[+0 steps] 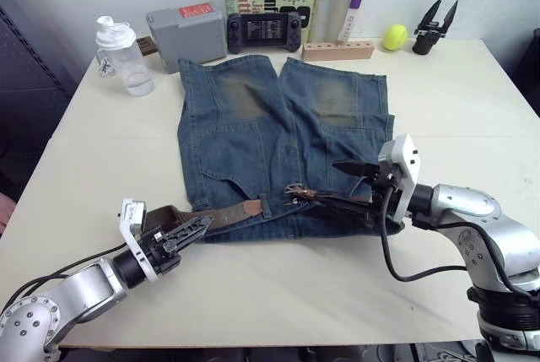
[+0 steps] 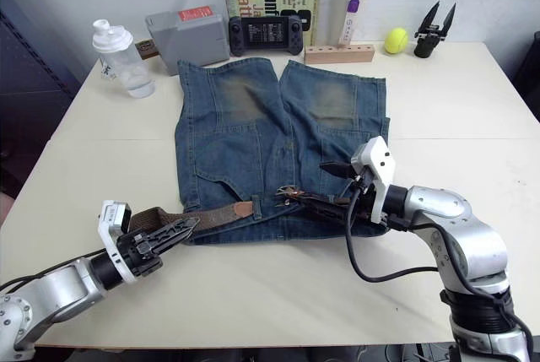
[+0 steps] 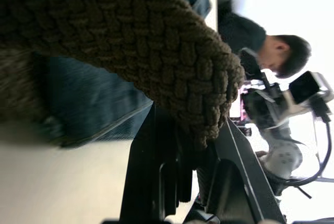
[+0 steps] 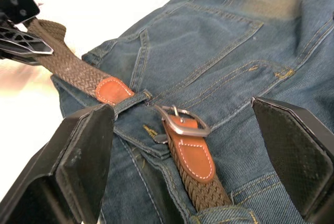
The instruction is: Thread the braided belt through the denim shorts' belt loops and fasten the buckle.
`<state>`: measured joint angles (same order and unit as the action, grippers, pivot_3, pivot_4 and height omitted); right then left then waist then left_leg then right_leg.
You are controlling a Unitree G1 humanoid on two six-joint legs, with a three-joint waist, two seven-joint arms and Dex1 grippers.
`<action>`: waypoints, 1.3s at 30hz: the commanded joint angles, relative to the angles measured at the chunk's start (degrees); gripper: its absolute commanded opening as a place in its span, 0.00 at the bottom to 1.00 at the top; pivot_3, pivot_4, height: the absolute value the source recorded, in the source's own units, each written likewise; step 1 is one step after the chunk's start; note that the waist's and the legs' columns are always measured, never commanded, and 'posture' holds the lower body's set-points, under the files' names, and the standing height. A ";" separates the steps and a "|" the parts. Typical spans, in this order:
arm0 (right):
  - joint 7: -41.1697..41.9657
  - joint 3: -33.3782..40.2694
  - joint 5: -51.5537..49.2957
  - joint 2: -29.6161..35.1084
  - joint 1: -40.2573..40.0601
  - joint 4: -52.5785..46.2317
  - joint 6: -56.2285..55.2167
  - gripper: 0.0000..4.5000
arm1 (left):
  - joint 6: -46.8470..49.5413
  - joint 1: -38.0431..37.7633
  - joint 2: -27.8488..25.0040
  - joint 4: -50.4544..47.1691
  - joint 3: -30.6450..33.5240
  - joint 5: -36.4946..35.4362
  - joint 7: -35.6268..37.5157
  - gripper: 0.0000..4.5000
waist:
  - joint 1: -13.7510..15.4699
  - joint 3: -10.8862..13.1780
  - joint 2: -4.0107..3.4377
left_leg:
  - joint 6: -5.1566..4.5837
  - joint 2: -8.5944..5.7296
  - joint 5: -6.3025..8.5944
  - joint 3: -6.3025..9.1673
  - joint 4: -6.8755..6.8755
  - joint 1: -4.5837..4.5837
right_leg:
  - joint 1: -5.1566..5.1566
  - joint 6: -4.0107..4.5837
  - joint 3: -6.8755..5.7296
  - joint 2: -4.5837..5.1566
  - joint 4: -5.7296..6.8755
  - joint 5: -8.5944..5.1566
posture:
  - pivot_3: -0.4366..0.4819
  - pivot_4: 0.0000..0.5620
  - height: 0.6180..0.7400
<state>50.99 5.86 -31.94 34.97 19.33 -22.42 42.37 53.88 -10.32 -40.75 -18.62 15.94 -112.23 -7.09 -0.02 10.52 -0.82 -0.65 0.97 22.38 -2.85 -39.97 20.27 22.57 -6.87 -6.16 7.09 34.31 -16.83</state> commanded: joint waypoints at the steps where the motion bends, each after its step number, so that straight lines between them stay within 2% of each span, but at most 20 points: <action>1: 0.38 -0.26 -0.94 0.55 0.71 -0.61 -1.71 0.99 | 1.17 0.87 -1.88 1.71 0.57 -0.77 -1.81 0.00 | 0.04 0.00 0.00 | 0.00 0.00 0.00 0.00 0.00 0.00 | 0.00 0.00 -0.01 0.00 0.01 0.00 | 0.48 0.27 0.92; 6: -0.47 -1.53 -1.24 -0.24 0.29 -1.03 -1.99 0.99 | 0.76 5.69 -3.22 4.08 -1.46 -0.77 -5.98 0.00 | 0.12 0.00 0.00 | 0.00 -0.01 0.00 0.01 -0.01 0.00 | 0.00 0.00 -0.01 0.00 0.01 0.00 | 0.48 0.27 0.92; 13: -1.42 -1.29 -2.20 0.32 -0.71 -1.86 -1.31 0.99 | 2.23 15.22 -4.05 5.30 -6.70 -0.17 -6.58 0.00 | 0.04 0.00 0.00 | 0.00 -0.05 0.00 0.01 -0.02 0.01 | 0.00 -0.01 -0.02 0.02 0.04 0.01 | 0.48 0.27 0.92; 19: -1.49 -0.76 -3.76 1.41 -0.91 -2.26 -0.40 0.99 | 6.58 17.15 -7.15 7.87 -8.51 2.91 -2.53 0.00 | 0.04 0.00 0.00 | 0.01 -0.05 -0.01 -0.01 -0.03 0.00 | 0.01 -0.03 -0.04 0.00 0.07 0.01 | 0.48 0.27 0.92; 25: -0.19 0.05 -5.14 3.08 -0.80 -1.69 -0.61 0.99 | 8.23 14.52 -12.67 8.41 -4.87 -0.44 -1.44 0.00 | -0.04 0.03 0.01 | 0.02 -0.02 -0.01 -0.01 0.00 0.01 | 0.05 -0.05 -0.02 -0.01 0.07 0.00 | 0.48 0.27 0.92; 28: 1.53 -0.78 -3.46 4.36 -0.33 -0.14 -3.21 0.99 | 8.59 14.19 -13.48 9.12 -3.66 -0.77 -1.31 0.00 | -0.02 0.03 0.01 | 0.02 -0.02 -0.01 -0.02 0.00 0.01 | 0.05 -0.05 -0.01 0.00 0.07 -0.01 | 0.48 0.27 0.92; 35: 4.15 -2.99 -0.82 5.71 0.18 2.06 -6.87 0.99 | 9.92 20.91 -12.01 11.14 -7.08 -0.77 -3.06 0.00 | 0.12 0.07 0.05 | 0.03 -0.04 -0.01 -0.02 -0.02 0.01 | 0.04 -0.05 0.00 0.01 0.08 0.00 | 0.48 0.27 0.92; 39: 4.36 -3.04 -1.48 5.93 0.60 1.39 -6.43 0.99 | 13.12 25.22 -13.33 13.49 -10.78 -0.77 -3.87 0.00 | 0.02 0.07 0.05 | 0.02 -0.04 -0.01 -0.03 -0.02 0.02 | 0.07 -0.06 -0.02 0.01 0.12 0.00 | 0.48 0.27 0.92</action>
<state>54.70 2.38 -32.70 40.08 19.34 -19.53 36.45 65.34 13.78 -52.70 -5.87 6.10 -112.14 -10.71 0.00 10.60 -0.77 -0.63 0.93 22.37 -2.89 -39.99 20.29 22.65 -6.93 -6.19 7.10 34.42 -16.83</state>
